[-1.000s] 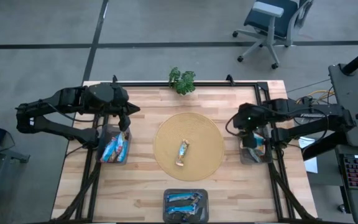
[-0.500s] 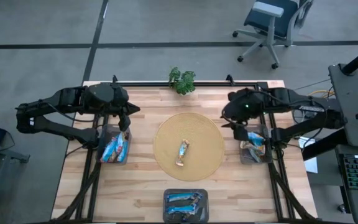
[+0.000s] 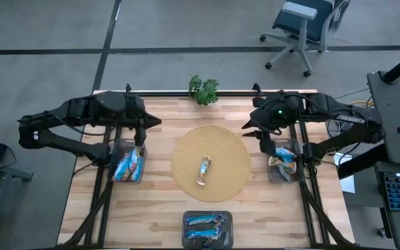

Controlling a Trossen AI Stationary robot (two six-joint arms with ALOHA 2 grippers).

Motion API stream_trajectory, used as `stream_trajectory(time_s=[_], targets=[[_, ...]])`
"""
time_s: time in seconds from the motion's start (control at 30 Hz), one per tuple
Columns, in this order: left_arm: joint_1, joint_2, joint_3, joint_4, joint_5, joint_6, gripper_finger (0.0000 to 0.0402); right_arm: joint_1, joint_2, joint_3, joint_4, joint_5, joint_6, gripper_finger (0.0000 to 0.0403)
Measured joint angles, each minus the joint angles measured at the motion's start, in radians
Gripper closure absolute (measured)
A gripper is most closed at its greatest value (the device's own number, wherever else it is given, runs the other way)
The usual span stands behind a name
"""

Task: Pick and place Granola Bars by type
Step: Put the yellow granola bar into the top right bin

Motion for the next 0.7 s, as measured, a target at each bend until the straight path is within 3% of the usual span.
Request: stream_trajectory(time_s=[0.37, 0.57, 0.7], targets=[[0.000, 0.052, 0.000, 0.199, 0.037, 0.087, 0.0401, 0.000, -0.048, -0.012, -0.001, -0.031, 0.056, 0.0389], [0.000, 0.088, 0.000, 0.211, 0.047, 0.037, 0.0396, 0.000, -0.049, -0.015, -0.029, -0.032, 0.078, 0.0394], [0.000, 0.103, 0.000, 0.232, 0.071, 0.041, 0.0365, 0.000, -0.048, -0.016, -0.034, -0.032, 0.079, 0.0394]])
